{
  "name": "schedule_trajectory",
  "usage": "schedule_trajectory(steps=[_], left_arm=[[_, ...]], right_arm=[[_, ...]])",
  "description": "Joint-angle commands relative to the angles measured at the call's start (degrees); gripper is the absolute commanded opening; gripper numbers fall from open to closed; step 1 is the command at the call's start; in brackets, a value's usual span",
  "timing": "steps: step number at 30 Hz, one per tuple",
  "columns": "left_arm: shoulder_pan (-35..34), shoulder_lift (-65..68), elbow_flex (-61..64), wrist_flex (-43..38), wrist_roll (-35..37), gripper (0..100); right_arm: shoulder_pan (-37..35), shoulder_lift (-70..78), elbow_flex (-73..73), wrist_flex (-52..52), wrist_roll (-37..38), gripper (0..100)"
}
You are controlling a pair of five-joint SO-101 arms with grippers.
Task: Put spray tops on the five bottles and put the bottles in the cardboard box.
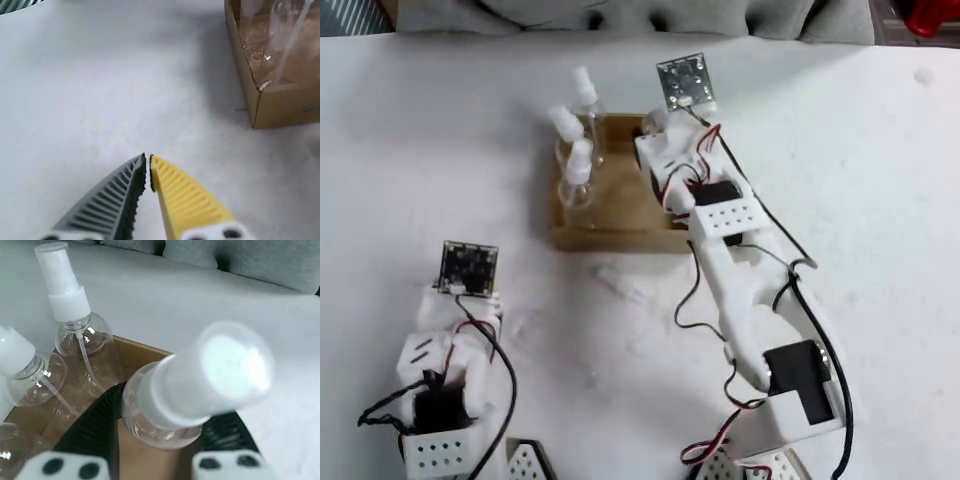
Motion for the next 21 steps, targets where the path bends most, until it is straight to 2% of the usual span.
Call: schedule_trajectory(steps=[1, 17, 21], left_arm=[[0.92, -0.48, -0.09, -0.35, -0.35, 2], [1.01, -0.48, -0.09, -0.7, -0.35, 2], [1.01, -0.48, -0.09, -0.7, -0.35, 2]], right_arm=[[0.22, -0.92, -3.6, -1.45, 0.7, 1.5], [-0.4, -0.4, -4.66, -4.44, 0.79, 1.5], [-0.48, 3.47, -8.7, -3.91, 3.43, 1.5]])
